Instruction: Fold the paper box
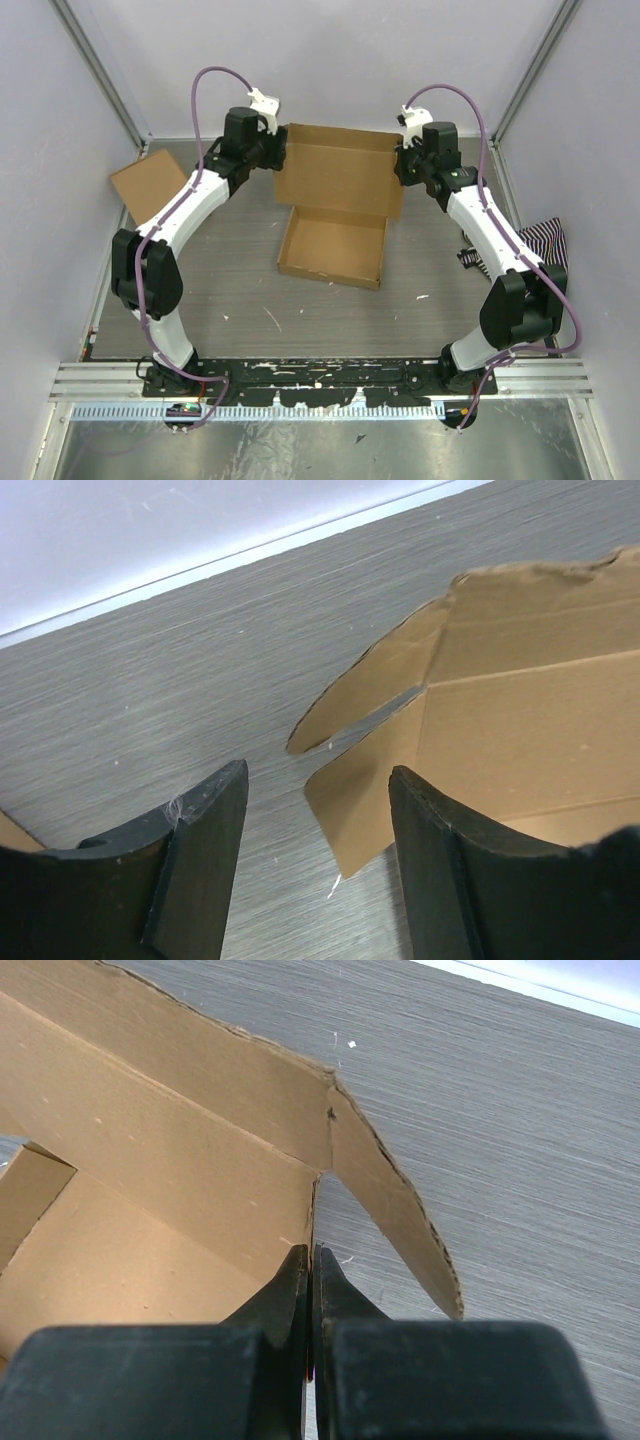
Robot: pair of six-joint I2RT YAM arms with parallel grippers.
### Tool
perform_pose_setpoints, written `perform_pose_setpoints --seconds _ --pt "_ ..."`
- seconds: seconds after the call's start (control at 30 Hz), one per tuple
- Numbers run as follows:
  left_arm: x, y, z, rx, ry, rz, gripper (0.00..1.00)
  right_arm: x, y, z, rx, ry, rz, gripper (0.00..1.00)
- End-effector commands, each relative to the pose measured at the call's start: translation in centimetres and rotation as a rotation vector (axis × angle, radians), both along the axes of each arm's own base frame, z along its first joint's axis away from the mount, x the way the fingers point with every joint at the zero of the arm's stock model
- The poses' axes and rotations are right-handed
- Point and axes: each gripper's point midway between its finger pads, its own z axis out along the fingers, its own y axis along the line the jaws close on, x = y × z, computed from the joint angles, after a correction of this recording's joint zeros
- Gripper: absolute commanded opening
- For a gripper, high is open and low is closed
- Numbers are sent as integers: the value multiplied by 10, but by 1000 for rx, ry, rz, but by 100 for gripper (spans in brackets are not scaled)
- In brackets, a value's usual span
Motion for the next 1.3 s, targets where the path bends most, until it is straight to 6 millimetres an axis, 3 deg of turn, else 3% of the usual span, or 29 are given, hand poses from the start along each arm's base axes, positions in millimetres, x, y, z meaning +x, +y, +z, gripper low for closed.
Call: perform_pose_setpoints --seconds 0.0,0.17,0.33,0.6,0.77,0.87,0.97,1.1,1.27 --pt "6 -18 24 -61 -48 -65 64 1 6 33 21 -84 37 1" --pt "-1 -36 18 -98 -3 -157 54 3 8 29 28 -58 43 1" --pt "-5 -36 5 -83 64 -160 37 4 10 28 37 -49 45 1" --pt "-6 -26 -1 -43 66 -127 36 5 11 27 38 -43 44 1" --pt "-16 -32 -8 -47 154 -160 21 6 12 23 42 -12 43 1" --pt "-18 -31 -10 -47 169 -163 19 6 12 22 41 -6 41 1" --pt "-18 -30 -13 -35 165 -162 26 6 12 23 40 -8 43 1" --pt "-13 -22 -16 -6 151 -126 49 6 11 22 35 -8 40 1" --pt "-1 -1 -16 7 137 -25 59 6 10 21 32 -6 38 1"
